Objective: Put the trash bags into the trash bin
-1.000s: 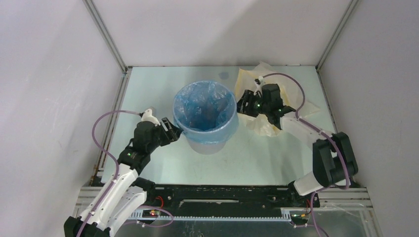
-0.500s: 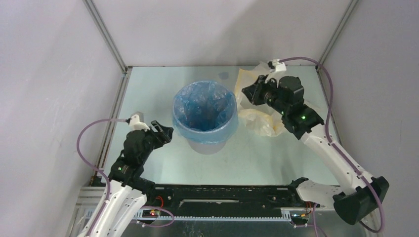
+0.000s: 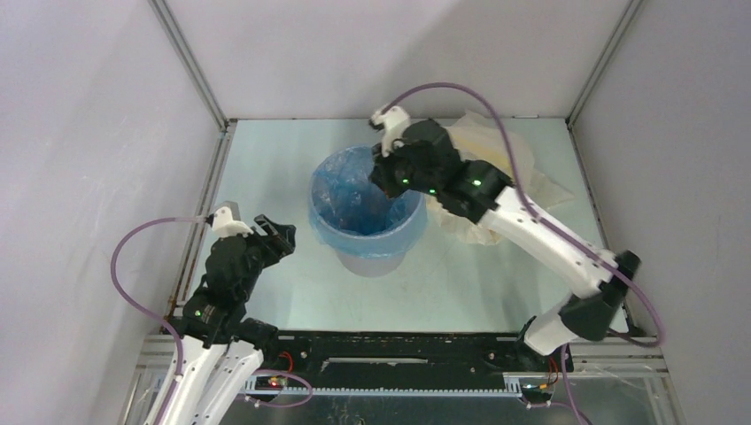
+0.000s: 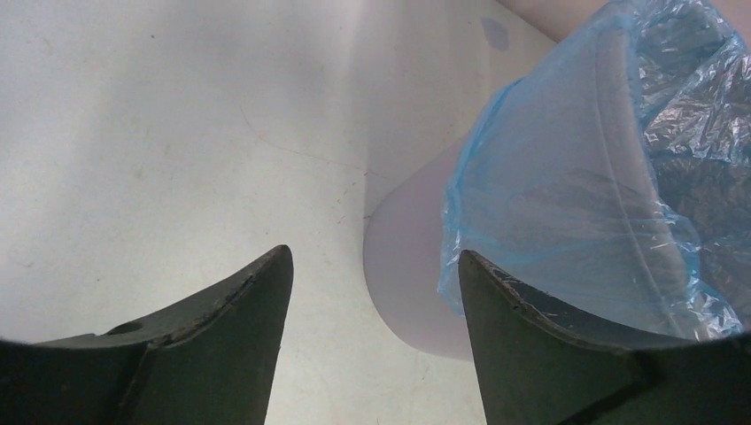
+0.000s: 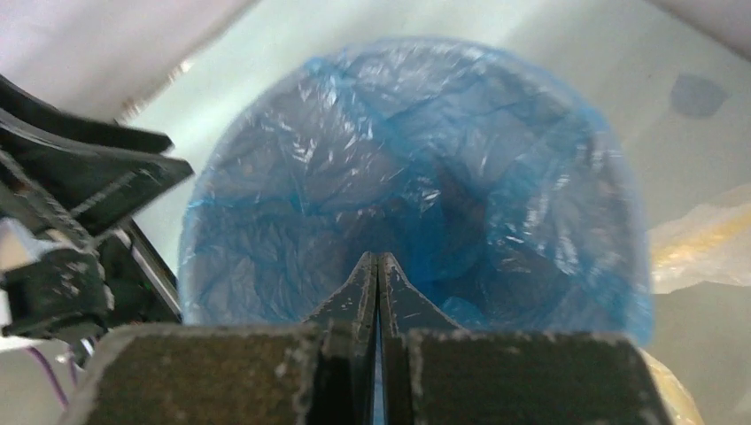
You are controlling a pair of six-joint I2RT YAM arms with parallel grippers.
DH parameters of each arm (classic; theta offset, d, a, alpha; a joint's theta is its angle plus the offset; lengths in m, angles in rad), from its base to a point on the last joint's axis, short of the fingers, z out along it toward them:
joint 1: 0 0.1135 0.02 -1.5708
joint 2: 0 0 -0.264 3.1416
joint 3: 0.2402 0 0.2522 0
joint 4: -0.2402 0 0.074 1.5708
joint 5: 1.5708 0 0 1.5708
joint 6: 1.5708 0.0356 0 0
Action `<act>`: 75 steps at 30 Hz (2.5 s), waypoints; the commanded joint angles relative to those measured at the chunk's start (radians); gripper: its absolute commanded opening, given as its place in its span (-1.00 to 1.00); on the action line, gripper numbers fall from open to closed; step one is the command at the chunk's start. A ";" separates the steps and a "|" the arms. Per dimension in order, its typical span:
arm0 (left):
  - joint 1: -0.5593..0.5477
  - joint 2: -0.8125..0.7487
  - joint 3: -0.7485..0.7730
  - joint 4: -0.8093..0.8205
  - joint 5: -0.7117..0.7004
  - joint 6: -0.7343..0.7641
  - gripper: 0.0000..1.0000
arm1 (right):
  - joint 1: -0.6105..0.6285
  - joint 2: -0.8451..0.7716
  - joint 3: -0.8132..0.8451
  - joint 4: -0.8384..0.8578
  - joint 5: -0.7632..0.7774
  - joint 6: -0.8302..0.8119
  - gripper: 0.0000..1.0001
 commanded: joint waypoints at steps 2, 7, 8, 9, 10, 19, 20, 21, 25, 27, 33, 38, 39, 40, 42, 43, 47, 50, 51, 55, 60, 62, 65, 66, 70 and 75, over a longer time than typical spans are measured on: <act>0.004 -0.023 0.031 -0.023 -0.039 0.026 0.53 | 0.055 0.200 0.184 -0.294 0.057 -0.101 -1.00; 0.004 -0.022 0.011 -0.006 -0.016 0.023 0.53 | 0.077 0.334 0.248 -0.374 0.053 -0.111 -1.00; 0.004 -0.016 0.012 -0.002 -0.011 0.026 0.52 | 0.080 0.350 0.249 -0.377 0.063 -0.111 -1.00; 0.004 -0.012 0.012 0.001 -0.005 0.027 0.52 | 0.084 0.364 0.249 -0.383 0.079 -0.111 -1.00; 0.004 -0.005 0.014 0.004 -0.002 0.026 0.51 | 0.090 0.377 0.248 -0.390 0.096 -0.114 -1.00; 0.003 0.036 -0.056 0.127 0.104 -0.017 0.42 | 0.098 0.466 0.214 -0.425 0.146 -0.129 -1.00; 0.003 0.046 -0.064 0.141 0.115 -0.021 0.41 | 0.098 0.473 0.209 -0.426 0.145 -0.128 -1.00; 0.004 0.058 -0.069 0.154 0.123 -0.024 0.40 | 0.098 0.482 0.203 -0.427 0.144 -0.126 -1.00; 0.004 0.093 -0.075 0.186 0.143 -0.027 0.40 | 0.097 0.502 0.172 -0.421 0.142 -0.115 -1.00; 0.004 0.108 -0.075 0.198 0.152 -0.027 0.40 | 0.095 0.502 0.143 -0.400 0.135 -0.110 -1.00; 0.004 0.139 -0.072 0.228 0.219 0.002 0.39 | 0.076 0.509 0.065 -0.329 0.050 -0.092 -1.00; 0.004 0.155 -0.046 0.191 0.222 0.024 0.39 | 0.060 0.548 0.059 -0.347 0.041 -0.083 -1.00; 0.004 0.153 -0.045 0.189 0.221 0.024 0.39 | 0.058 0.554 0.056 -0.347 0.042 -0.083 -1.00; 0.003 0.151 -0.046 0.189 0.220 0.024 0.39 | 0.057 0.559 0.054 -0.347 0.044 -0.082 -1.00; 0.004 0.147 -0.045 0.189 0.219 0.022 0.39 | 0.054 0.570 0.046 -0.344 0.040 -0.080 -1.00; 0.003 0.146 -0.044 0.189 0.220 0.022 0.39 | 0.053 0.575 0.044 -0.342 0.037 -0.079 -1.00; 0.003 0.142 -0.035 0.189 0.225 0.022 0.39 | 0.047 0.601 0.042 -0.338 0.020 -0.080 -1.00; 0.004 0.137 -0.028 0.186 0.226 0.024 0.39 | 0.041 0.631 0.053 -0.351 0.008 -0.080 -1.00; 0.004 0.136 -0.028 0.186 0.227 0.024 0.40 | 0.039 0.641 0.061 -0.362 0.007 -0.079 -1.00; 0.004 0.134 -0.026 0.182 0.227 0.027 0.40 | 0.039 0.669 0.065 -0.376 -0.020 -0.076 -1.00; 0.003 0.134 -0.023 0.179 0.227 0.029 0.40 | 0.031 0.713 0.061 -0.378 -0.036 -0.071 -1.00; 0.004 0.133 -0.019 0.177 0.227 0.030 0.40 | 0.028 0.730 0.060 -0.374 -0.037 -0.071 -1.00; 0.004 0.126 -0.009 0.168 0.245 0.030 0.40 | 0.022 0.751 0.052 -0.361 -0.038 -0.070 -1.00; 0.004 0.125 -0.006 0.165 0.250 0.032 0.40 | 0.020 0.759 0.050 -0.357 -0.041 -0.069 -1.00; 0.004 0.113 0.009 0.153 0.256 0.034 0.40 | 0.012 0.792 0.054 -0.361 -0.054 -0.069 -1.00; 0.004 0.114 0.031 0.139 0.267 0.036 0.41 | 0.010 0.834 0.102 -0.417 -0.059 -0.074 -1.00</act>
